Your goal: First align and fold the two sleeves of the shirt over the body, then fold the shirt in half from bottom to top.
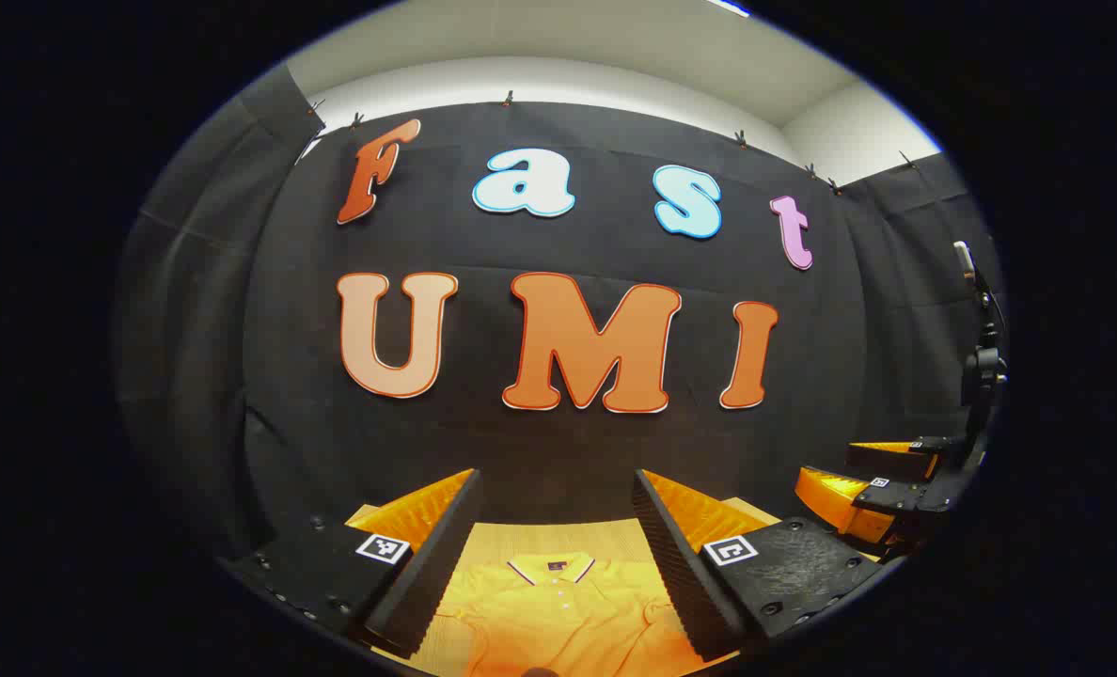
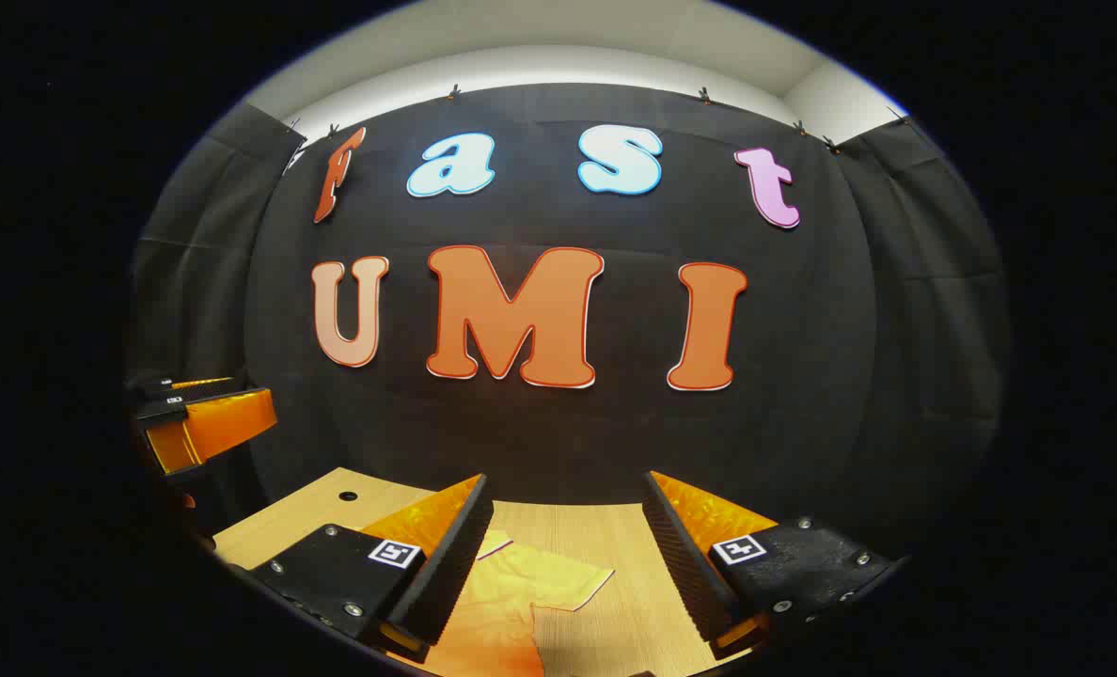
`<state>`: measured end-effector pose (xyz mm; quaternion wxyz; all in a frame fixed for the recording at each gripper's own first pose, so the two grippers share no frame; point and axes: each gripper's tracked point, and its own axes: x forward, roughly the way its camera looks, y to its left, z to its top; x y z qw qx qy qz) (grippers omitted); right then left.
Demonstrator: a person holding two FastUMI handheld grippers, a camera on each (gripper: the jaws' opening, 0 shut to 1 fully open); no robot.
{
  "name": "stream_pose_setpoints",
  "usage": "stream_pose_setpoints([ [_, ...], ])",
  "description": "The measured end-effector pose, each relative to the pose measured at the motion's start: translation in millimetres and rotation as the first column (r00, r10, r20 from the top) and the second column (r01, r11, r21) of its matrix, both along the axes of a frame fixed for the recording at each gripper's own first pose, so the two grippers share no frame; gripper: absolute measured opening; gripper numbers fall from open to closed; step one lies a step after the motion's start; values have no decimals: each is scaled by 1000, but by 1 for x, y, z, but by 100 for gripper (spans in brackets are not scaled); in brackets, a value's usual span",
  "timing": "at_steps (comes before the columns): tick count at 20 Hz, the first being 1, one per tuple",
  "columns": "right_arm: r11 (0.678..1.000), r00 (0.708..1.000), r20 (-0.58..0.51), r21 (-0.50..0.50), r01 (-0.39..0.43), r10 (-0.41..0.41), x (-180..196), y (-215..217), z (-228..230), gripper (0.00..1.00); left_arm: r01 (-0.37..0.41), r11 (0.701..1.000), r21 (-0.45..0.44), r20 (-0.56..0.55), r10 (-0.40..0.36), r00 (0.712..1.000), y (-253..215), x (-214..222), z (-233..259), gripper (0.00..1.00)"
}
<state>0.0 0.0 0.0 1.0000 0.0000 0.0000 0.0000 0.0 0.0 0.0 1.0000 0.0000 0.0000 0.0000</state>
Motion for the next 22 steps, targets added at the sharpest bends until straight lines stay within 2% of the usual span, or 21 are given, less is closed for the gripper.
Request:
stream_pose_setpoints([
  [3, 999, 1000, -11, 28, 16, -15, 0, 0, -5, 97, 15, 1000, -2, -9, -15, 1000, 5, -2, -3, 98],
  [4, 999, 1000, -12, 31, 18, -18, -1, 1, -7, 100, 19, 1000, -1, -12, -19, 1000, 6, -5, -6, 98],
  [5, 999, 1000, -15, 29, 22, -22, -1, 2, -9, 97, 20, 1000, -3, -16, -20, 1000, 7, -7, -9, 98],
  [10, 998, 998, -37, 29, 57, -56, -5, 2, -20, 97, 15, 1000, -27, -27, -16, 1000, 20, -11, -19, 98],
  [14, 994, 995, -55, 62, 85, -81, -9, 0, -24, 97, 7, 1000, 9, -11, -7, 1000, 27, -14, -22, 98],
  [15, 994, 995, -54, 62, 92, -89, -11, -1, -25, 100, 6, 1000, 21, -8, -6, 1000, 28, -15, -24, 98],
  [16, 994, 995, -47, 59, 92, -89, -13, -1, -25, 97, 5, 1000, 29, -11, -5, 1000, 28, -16, -27, 98],
  [19, 996, 997, -39, 44, 75, -74, -15, 4, -30, 97, 10, 1000, 26, -31, -9, 999, 25, -15, -37, 98],
  [22, 997, 995, -84, 44, 57, -54, 1, -3, -48, 97, -30, 999, 39, -32, 32, 999, 26, -9, -40, 97],
])
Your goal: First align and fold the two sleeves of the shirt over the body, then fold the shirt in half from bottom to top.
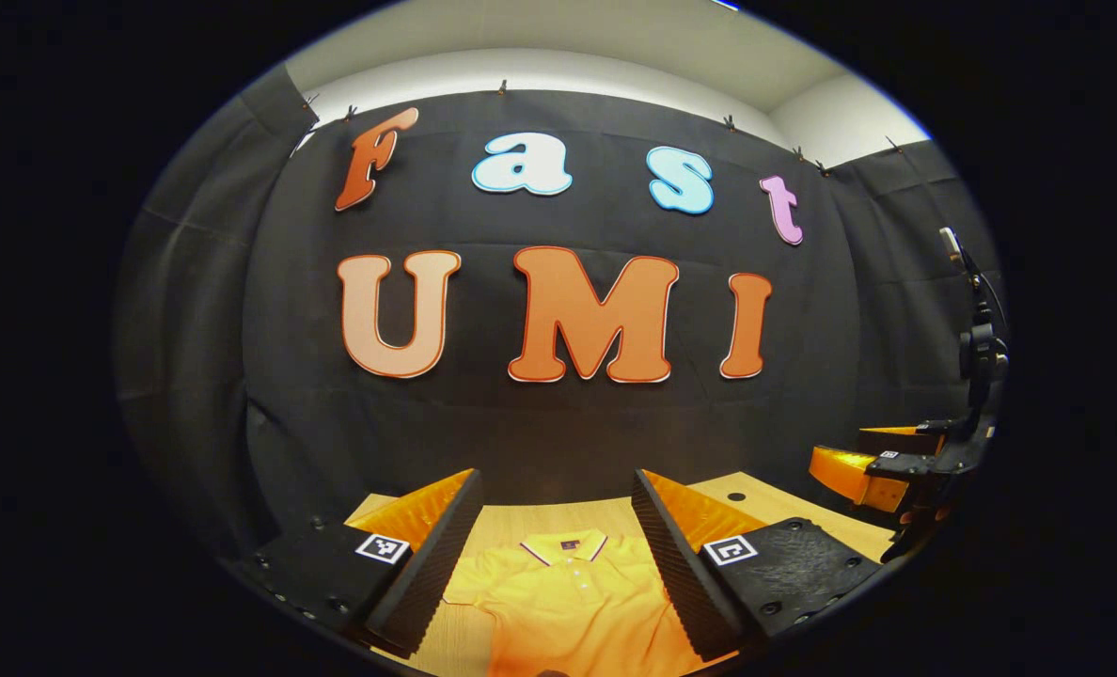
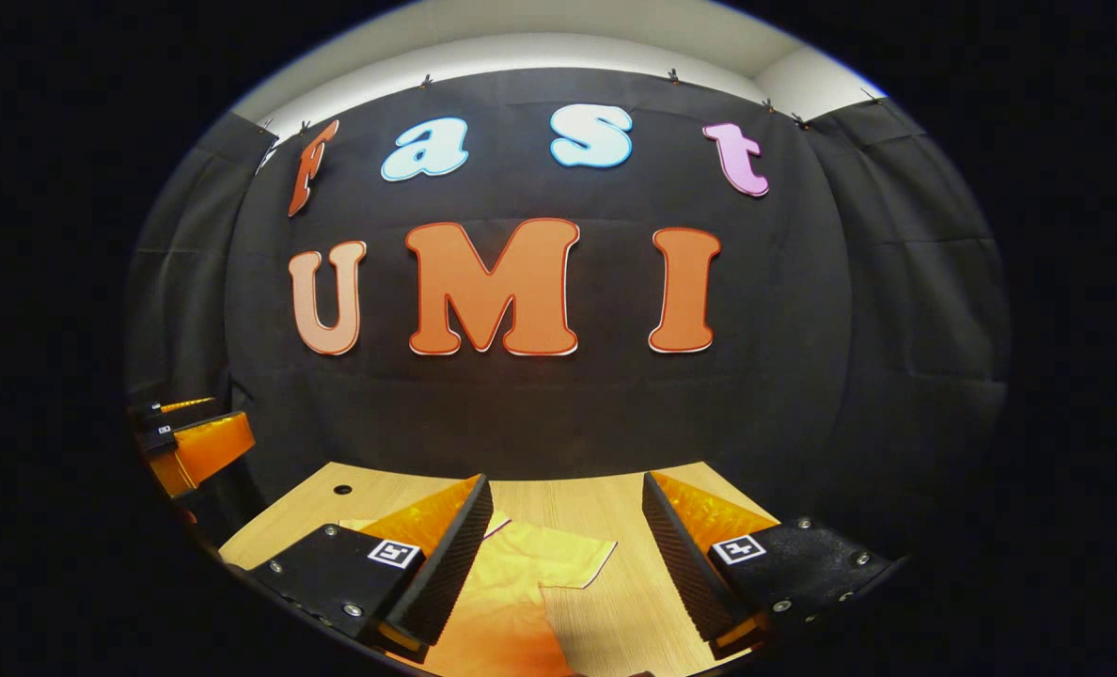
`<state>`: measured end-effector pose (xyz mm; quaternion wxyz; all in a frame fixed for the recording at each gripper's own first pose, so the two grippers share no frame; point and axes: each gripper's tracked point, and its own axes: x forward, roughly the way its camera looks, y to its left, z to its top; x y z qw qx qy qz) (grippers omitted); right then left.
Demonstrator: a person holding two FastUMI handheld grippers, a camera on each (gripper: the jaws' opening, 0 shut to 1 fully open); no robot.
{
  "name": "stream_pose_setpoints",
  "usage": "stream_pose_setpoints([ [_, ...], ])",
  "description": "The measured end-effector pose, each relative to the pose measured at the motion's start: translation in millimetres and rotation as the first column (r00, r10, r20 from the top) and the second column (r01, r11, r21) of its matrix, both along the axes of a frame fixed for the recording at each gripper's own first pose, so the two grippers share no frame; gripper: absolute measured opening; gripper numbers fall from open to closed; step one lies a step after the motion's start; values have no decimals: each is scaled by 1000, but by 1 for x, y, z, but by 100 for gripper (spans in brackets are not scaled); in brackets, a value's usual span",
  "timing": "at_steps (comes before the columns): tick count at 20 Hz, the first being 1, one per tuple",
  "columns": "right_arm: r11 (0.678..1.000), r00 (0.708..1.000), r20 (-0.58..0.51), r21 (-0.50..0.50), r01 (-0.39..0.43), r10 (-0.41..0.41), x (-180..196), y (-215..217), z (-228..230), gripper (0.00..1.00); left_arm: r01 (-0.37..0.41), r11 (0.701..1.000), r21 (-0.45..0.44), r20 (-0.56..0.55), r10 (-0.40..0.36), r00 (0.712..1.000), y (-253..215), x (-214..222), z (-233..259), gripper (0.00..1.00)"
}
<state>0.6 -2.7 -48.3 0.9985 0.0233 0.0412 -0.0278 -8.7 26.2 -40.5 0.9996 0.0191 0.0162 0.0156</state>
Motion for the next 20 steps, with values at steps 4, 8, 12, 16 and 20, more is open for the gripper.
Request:
stream_pose_setpoints([
  [4, 1000, 996, -86, 9, -19, 19, 33, -16, -35, 97, -48, 999, 2, 13, 48, 999, 0, 4, 4, 98],
  [8, 999, 980, -190, 26, -46, 50, 68, -28, -74, 97, -127, 992, 8, 7, 127, 992, 8, 7, 2, 98],
  [12, 997, 948, -312, 62, -45, 62, 104, -40, -117, 97, -209, 977, 29, -10, 210, 978, 19, 2, -2, 98],
  [16, 997, 900, -430, 71, -42, 68, 131, -41, -153, 98, -288, 957, 40, -35, 290, 956, 30, -8, -9, 98],
  [20, 994, 844, -529, 102, -39, 87, 152, -45, -191, 98, -373, 926, 58, -67, 376, 924, 41, -24, -18, 98],
])
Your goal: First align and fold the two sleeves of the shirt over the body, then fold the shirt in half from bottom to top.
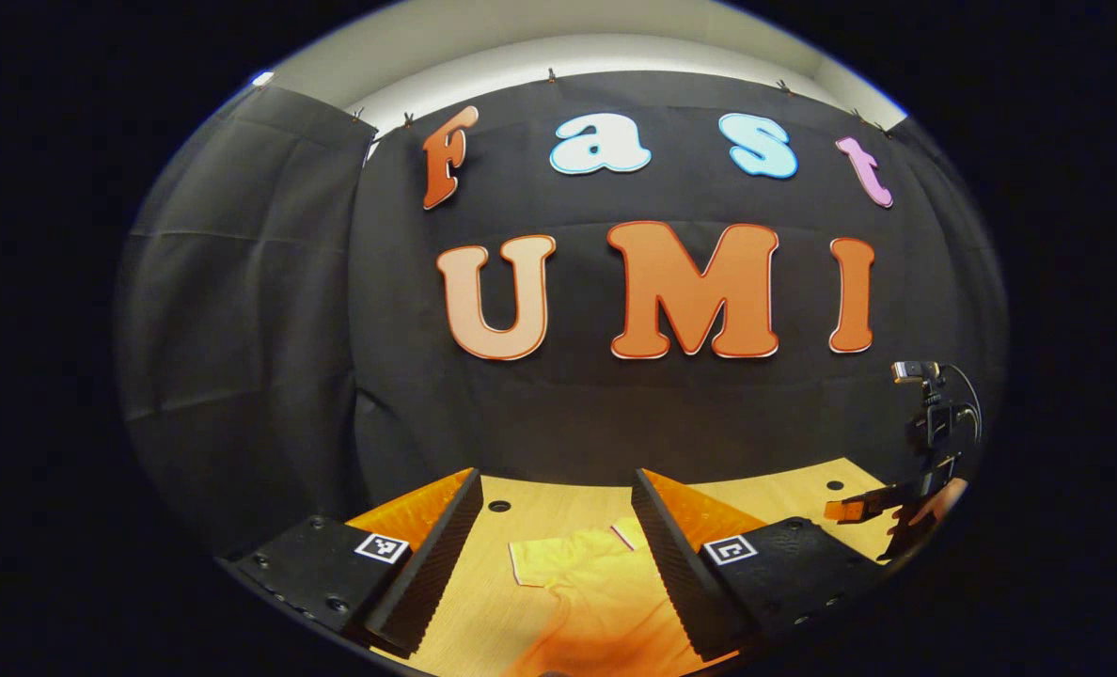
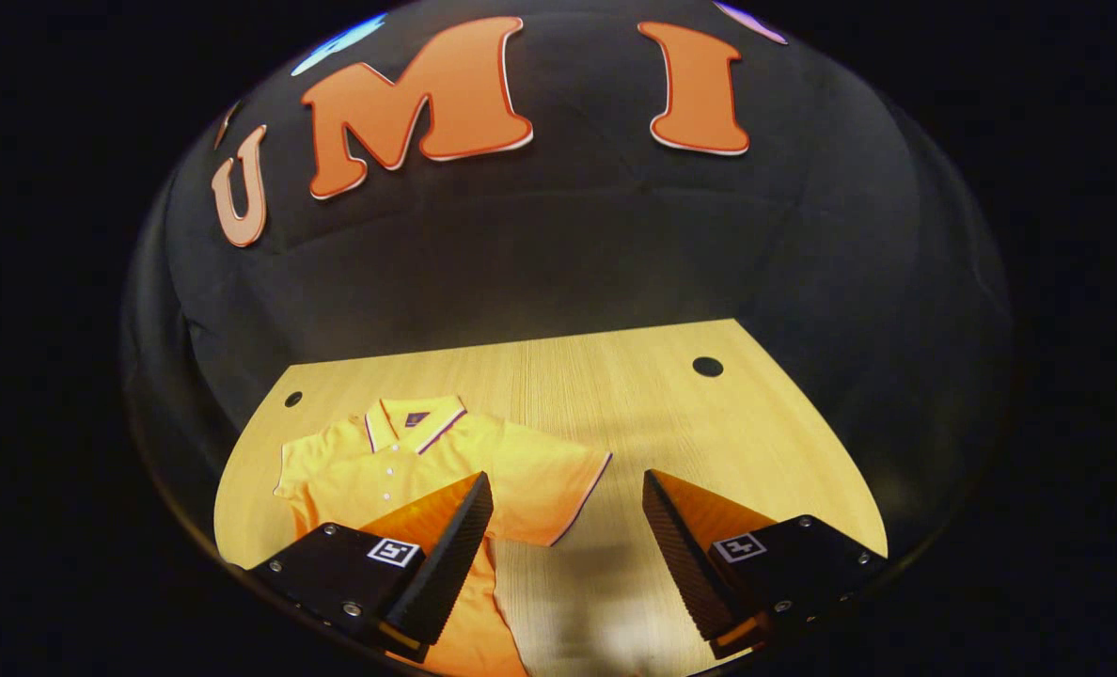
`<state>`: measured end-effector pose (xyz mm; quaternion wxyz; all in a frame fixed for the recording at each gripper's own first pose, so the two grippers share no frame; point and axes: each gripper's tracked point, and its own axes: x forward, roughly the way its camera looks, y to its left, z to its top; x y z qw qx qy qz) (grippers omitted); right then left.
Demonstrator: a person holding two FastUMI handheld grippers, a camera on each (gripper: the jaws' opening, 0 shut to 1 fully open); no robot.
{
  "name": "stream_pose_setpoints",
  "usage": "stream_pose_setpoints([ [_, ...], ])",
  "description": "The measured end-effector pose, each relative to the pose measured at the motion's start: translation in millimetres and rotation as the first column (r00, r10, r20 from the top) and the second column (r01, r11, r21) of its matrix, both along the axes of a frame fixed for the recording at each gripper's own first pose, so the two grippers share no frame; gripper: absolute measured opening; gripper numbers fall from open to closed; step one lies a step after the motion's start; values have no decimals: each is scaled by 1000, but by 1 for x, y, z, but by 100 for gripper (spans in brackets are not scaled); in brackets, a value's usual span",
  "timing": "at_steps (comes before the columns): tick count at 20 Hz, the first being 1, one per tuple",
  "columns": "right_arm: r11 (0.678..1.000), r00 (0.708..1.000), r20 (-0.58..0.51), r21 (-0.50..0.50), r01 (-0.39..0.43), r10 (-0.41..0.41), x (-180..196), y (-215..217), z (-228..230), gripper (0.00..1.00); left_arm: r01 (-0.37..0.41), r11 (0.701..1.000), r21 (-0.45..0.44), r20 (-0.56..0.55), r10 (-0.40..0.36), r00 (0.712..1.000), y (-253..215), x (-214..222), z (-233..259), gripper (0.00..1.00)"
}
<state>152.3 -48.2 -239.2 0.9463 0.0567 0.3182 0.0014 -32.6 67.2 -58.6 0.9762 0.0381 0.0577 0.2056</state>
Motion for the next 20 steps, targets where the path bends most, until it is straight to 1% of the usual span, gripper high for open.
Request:
stream_pose_setpoints([
  [3, 1000, 995, -101, 10, 4, -3, 12, -4, -28, 98, -53, 998, -18, -37, 52, 998, 0, -13, -16, 98],
  [4, 1000, 992, -126, 16, 4, -2, 17, -4, -36, 98, -70, 997, -18, -52, 69, 996, 0, -18, -20, 96],
  [5, 1000, 989, -145, 17, 7, -4, 22, -5, -43, 98, -86, 996, -18, -68, 85, 994, 1, -21, -26, 98],
  [6, 1000, 986, -166, 20, 4, -1, 28, -5, -49, 98, -101, 995, -19, -88, 99, 991, 0, -25, -32, 96],
  [7, 1000, 982, -189, 22, 1, 3, 30, -4, -57, 98, -116, 993, -19, -103, 113, 988, 0, -29, -38, 98],
  [11, 1000, 957, -291, 20, -6, 12, 47, -3, -86, 97, -164, 987, -3, -158, 161, 974, 1, -44, -51, 98],
  [12, 1000, 948, -318, 24, -8, 16, 50, -3, -92, 96, -174, 985, 2, -170, 171, 970, 2, -46, -53, 96],
  [13, 1000, 939, -343, 28, -10, 19, 53, -2, -98, 94, -183, 983, 6, -179, 182, 967, 3, -51, -56, 98],
  [15, 1000, 920, -391, 11, -17, 20, 58, -1, -116, 90, -203, 979, 10, -193, 202, 960, 5, -55, -58, 98],
  [16, 1000, 908, -419, 0, -23, 21, 60, 0, -125, 88, -214, 977, 11, -198, 212, 957, 7, -56, -58, 100],
  [17, 1000, 893, -450, -3, -28, 23, 61, 1, -133, 86, -225, 974, 14, -204, 223, 953, 7, -59, -60, 98],
  [19, 1000, 866, -500, -1, -27, 23, 65, 2, -147, 80, -247, 969, 15, -210, 244, 947, 9, -62, -63, 100],
  [20, 1000, 853, -521, 2, -25, 23, 67, 2, -152, 78, -255, 967, 14, -214, 252, 944, 10, -63, -64, 98],
])
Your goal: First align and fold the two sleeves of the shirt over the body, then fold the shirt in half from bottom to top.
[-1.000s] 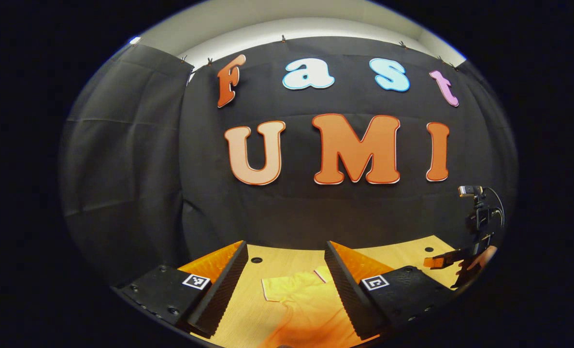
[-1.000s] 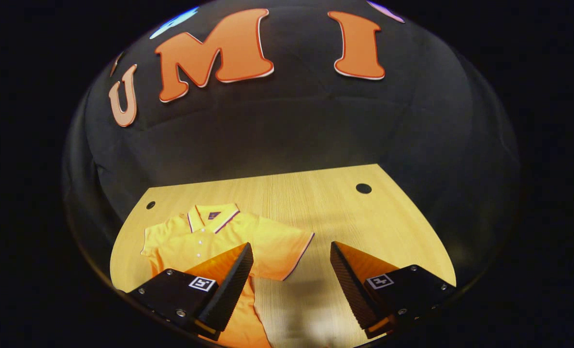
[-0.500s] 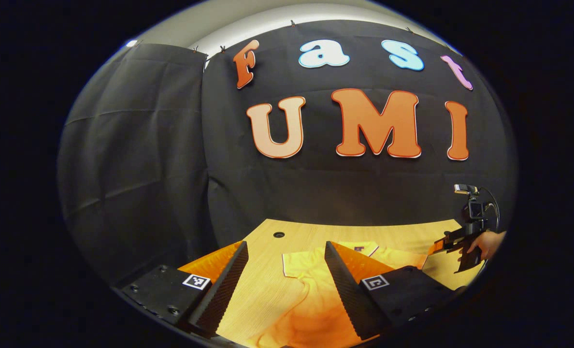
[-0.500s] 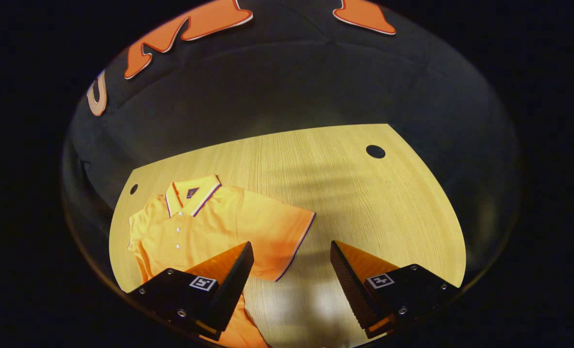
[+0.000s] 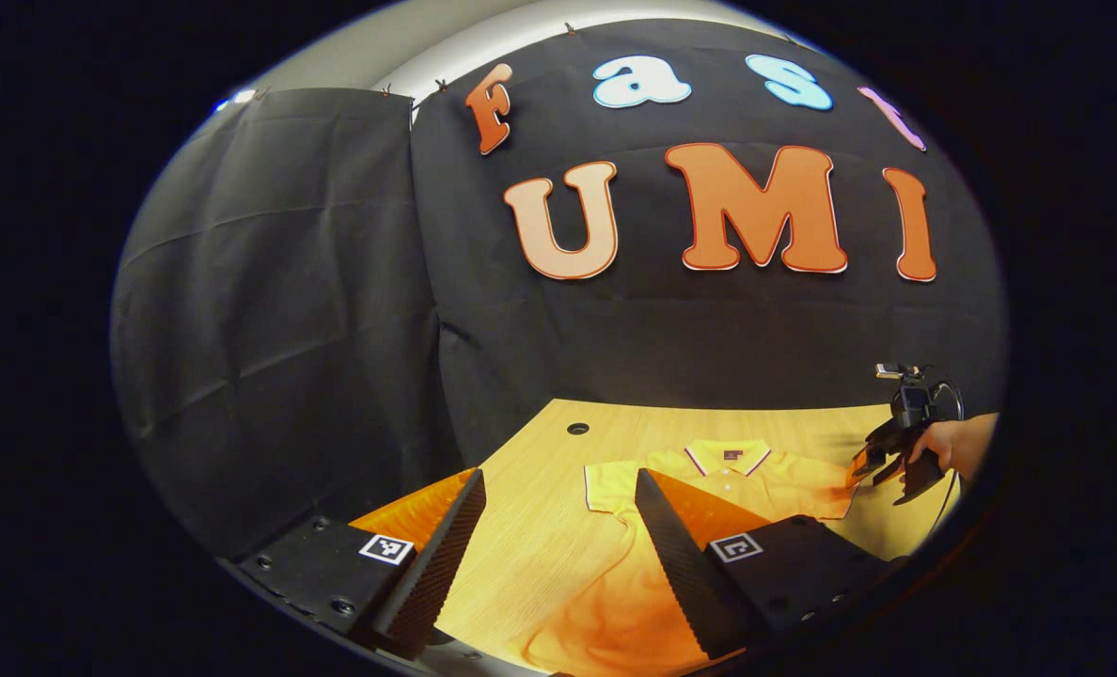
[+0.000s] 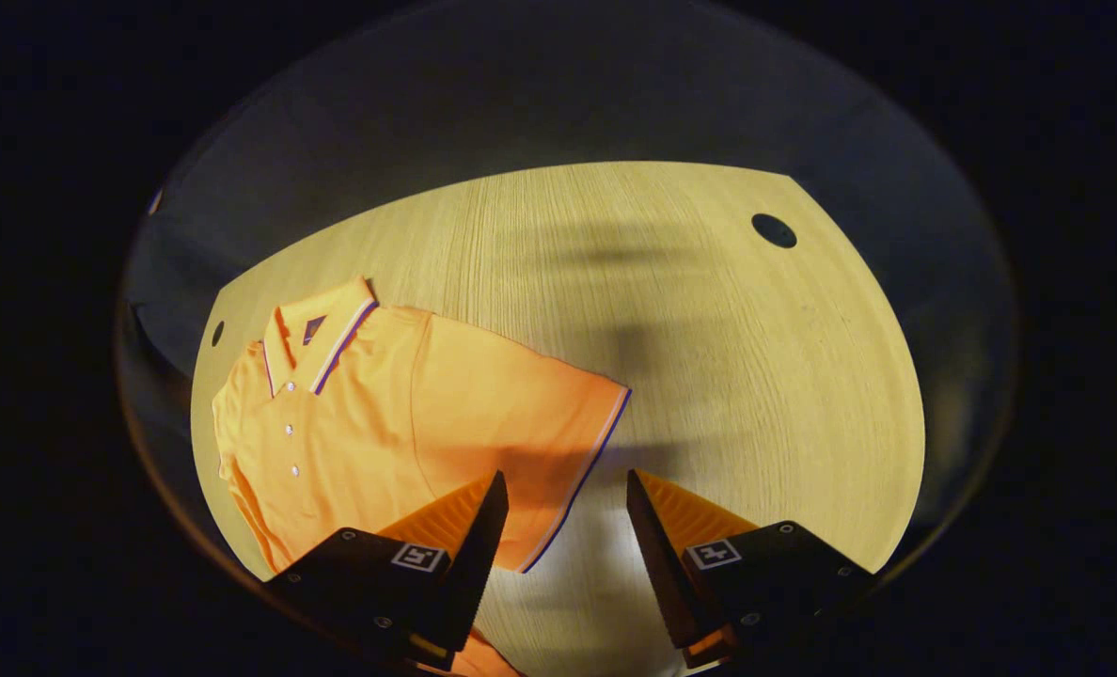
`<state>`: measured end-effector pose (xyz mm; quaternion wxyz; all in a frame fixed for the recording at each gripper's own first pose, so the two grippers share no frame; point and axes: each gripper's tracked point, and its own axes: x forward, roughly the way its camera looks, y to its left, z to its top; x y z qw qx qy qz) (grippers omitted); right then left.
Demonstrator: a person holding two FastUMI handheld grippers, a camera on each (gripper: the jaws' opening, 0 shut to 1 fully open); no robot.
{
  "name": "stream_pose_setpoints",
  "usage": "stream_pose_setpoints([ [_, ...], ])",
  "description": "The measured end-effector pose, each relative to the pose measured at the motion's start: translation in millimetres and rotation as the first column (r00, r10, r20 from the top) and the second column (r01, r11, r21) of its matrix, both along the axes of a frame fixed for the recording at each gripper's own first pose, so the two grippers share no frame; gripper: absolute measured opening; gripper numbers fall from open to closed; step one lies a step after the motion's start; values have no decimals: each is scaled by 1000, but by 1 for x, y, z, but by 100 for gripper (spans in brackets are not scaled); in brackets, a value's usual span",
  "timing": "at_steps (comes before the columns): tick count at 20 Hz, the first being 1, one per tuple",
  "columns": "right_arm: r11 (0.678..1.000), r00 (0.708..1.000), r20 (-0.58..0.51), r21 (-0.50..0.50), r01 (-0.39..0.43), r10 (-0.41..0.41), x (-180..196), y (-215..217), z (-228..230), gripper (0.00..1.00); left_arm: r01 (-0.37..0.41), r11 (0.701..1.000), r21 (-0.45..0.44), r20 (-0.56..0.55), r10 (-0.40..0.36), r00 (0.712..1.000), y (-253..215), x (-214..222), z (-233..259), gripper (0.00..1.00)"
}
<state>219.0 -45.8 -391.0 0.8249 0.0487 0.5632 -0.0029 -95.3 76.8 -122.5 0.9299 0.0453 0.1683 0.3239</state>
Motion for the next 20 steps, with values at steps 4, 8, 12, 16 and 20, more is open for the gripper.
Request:
stream_pose_setpoints([
  [4, 1000, 995, -95, 7, 16, -15, 1, 5, -22, 67, -29, 1000, -4, -20, 28, 999, 1, -1, -7, 100],
  [8, 999, 993, -113, -40, -33, 28, 4, 3, -23, 46, -34, 999, 0, -32, 34, 999, -2, 2, -10, 98],
  [12, 993, 995, -99, 120, -11, 23, 11, 26, -17, 17, -26, 1000, 2, -37, 26, 999, -8, 9, -10, 98],
  [16, 953, 999, -43, 304, 6, 8, 29, 50, 11, 7, -22, 1000, 15, -42, 23, 999, -11, 15, -8, 98],
  [20, 908, 999, 7, 417, -46, 47, 35, 86, 43, 6, -23, 1000, 4, -50, 23, 998, -12, 18, -11, 99],
])
